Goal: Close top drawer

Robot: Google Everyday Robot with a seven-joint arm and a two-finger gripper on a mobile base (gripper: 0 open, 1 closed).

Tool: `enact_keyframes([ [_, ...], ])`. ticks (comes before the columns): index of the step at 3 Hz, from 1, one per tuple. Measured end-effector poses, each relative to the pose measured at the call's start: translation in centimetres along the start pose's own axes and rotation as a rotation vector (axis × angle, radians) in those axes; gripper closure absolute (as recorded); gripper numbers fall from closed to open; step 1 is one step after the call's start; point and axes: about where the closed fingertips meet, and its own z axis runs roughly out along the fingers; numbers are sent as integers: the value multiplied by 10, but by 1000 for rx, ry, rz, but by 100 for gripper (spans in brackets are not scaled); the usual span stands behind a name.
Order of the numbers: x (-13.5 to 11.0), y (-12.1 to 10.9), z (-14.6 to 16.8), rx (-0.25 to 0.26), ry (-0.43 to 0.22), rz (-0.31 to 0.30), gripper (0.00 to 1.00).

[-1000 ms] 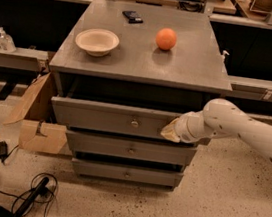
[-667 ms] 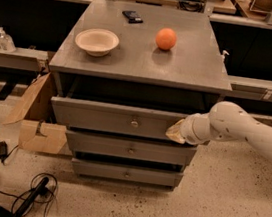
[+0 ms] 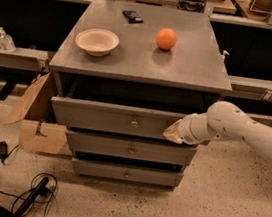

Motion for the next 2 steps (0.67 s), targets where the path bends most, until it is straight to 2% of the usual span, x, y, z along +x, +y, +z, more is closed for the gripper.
enact_keyframes([
  [2,-1,2,3,-6,0,-1,5],
])
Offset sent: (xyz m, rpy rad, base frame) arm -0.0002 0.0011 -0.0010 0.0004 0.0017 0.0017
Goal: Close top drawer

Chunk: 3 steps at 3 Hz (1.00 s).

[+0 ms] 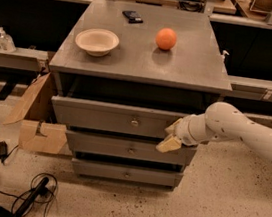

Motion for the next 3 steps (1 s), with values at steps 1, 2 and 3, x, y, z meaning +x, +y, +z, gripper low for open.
enact_keyframes([
  [1,0,1,0,-1,0,0,0],
  [2,0,1,1,-2,0,0,0],
  [3,0,2,2,-5,0,-1,18],
])
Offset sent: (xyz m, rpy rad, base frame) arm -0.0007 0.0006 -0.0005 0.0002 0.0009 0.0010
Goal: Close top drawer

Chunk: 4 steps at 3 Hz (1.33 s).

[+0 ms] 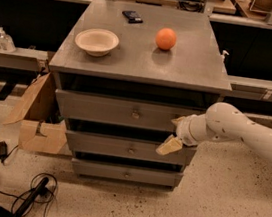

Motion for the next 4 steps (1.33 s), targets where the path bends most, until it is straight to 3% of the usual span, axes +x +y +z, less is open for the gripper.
enact_keyframes([
  [1,0,1,2,-4,0,-1,41],
  [2,-7,11,-1,-28,5,-50,65],
  [3,-10,39,-22,-60,32,-153,96],
  [4,-10,56,-72,-56,105,-244,100],
])
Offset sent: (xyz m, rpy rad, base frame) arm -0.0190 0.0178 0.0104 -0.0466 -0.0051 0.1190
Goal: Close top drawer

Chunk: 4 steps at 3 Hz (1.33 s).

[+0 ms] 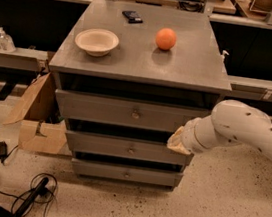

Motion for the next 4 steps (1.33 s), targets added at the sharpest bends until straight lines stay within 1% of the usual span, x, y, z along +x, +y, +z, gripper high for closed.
enact_keyframes([
  [1,-3,-3,-85,55,98,-69,100],
  [2,-25,-31,-213,260,197,-114,100],
  [3,-47,-48,-294,465,219,-145,100],
  [4,-57,-51,-336,632,206,-124,83],
])
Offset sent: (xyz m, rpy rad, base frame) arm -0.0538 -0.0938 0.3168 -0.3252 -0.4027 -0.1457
